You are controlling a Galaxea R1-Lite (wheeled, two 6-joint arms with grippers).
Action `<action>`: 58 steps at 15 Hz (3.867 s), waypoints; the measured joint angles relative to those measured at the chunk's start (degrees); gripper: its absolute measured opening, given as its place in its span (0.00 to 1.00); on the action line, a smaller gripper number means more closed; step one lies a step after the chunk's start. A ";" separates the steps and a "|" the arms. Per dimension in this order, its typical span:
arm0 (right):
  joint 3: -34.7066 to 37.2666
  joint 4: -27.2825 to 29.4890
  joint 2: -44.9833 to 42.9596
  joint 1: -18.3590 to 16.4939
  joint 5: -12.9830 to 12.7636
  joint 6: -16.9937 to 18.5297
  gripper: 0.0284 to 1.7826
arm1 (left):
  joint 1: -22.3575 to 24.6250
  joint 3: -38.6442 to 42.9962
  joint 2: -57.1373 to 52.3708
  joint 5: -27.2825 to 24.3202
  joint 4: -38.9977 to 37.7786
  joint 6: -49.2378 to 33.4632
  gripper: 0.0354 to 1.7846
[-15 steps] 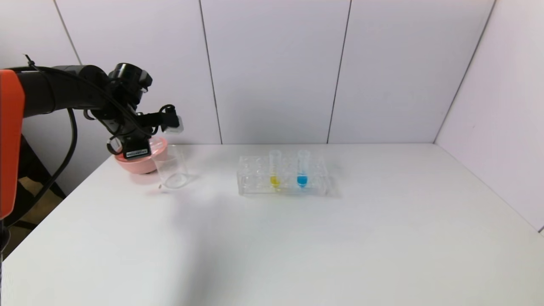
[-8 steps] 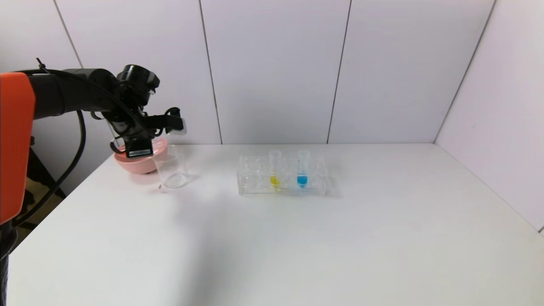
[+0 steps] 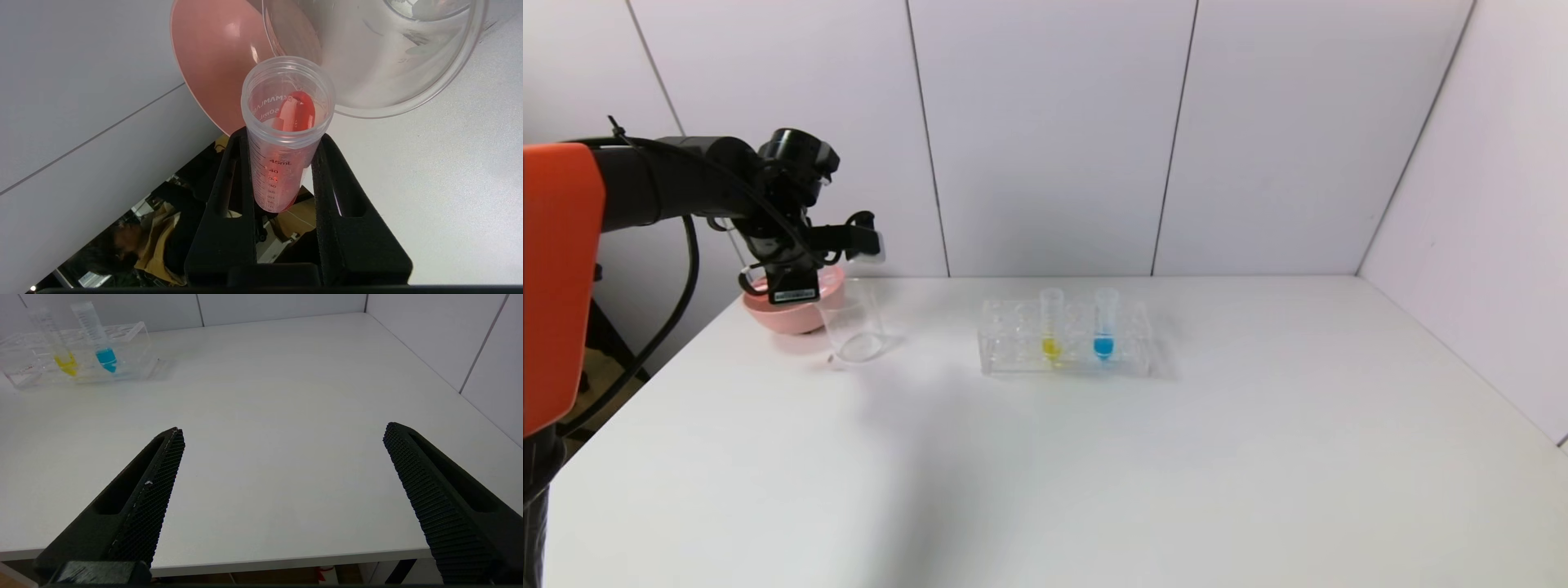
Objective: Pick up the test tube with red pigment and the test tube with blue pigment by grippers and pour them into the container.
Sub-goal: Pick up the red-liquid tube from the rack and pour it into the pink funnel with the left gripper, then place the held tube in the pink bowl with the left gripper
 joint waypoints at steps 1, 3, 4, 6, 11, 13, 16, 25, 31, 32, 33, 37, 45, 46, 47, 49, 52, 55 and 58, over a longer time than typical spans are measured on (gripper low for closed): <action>0.00 -0.02 0.00 0.00 -0.02 0.00 1.00 | -0.13 0.00 0.00 0.68 0.05 0.06 0.23; 0.00 -0.02 0.00 0.00 -0.02 0.00 1.00 | -0.30 0.00 0.00 3.24 0.27 0.76 0.23; 0.00 -0.02 0.00 0.00 0.00 0.00 1.00 | -0.44 0.00 0.00 4.38 0.09 0.91 0.23; 0.00 0.00 0.00 0.00 -0.02 0.00 1.00 | -0.83 0.00 0.05 6.58 -0.20 0.94 0.23; 0.00 -0.02 0.00 0.00 -0.02 0.00 1.00 | -0.96 0.00 0.05 10.33 -0.17 1.58 0.23; 0.00 -0.02 0.00 0.00 0.00 -0.02 1.00 | -0.99 0.00 0.02 10.52 0.00 1.68 0.23; 0.00 -0.02 0.00 0.00 -0.02 0.00 1.00 | -1.21 0.00 0.02 11.82 0.00 2.44 0.23; 0.00 -0.02 0.00 0.00 -0.02 0.00 1.00 | -4.29 0.00 0.16 16.87 0.11 3.69 0.23; 0.00 -0.02 0.00 0.00 -0.02 0.00 1.00 | -6.06 0.00 0.71 18.38 0.28 3.86 0.23; 0.00 -0.02 0.00 0.00 -0.02 -0.02 1.00 | -6.17 0.00 0.74 18.41 0.28 3.86 0.23; 0.00 -0.02 0.00 0.00 0.00 0.00 1.00 | -6.21 0.00 0.77 18.41 0.30 3.86 0.23; 0.00 0.00 0.00 0.00 -0.02 -0.02 1.00 | -5.51 0.02 0.30 16.04 -1.52 3.18 0.23; 0.00 -0.02 0.00 0.00 0.00 0.00 1.00 | 0.13 0.99 -2.79 -8.61 -8.85 -28.25 0.23; 0.00 -0.02 0.00 0.00 -0.02 0.00 1.00 | 0.45 1.35 -3.36 -10.34 -10.39 -34.62 0.23; 0.00 -0.02 0.00 0.00 -0.02 0.00 1.00 | 0.78 1.99 -4.14 -11.42 -12.63 -41.79 0.23; 0.00 -0.02 0.00 0.00 -0.02 0.00 1.00 | 1.71 5.99 -7.06 -11.91 -17.40 -53.44 0.23; 0.00 -0.02 0.00 0.00 -0.02 0.00 1.00 | 3.06 20.15 -14.34 -12.02 -27.87 -61.44 0.23; 0.00 -0.02 0.00 0.00 -0.02 -0.02 1.00 | 4.44 39.36 -22.49 -12.17 -42.44 -63.74 0.23; 0.00 -0.02 0.00 0.00 -0.02 -0.02 1.00 | 6.06 58.38 -30.27 -12.21 -58.15 -66.39 0.23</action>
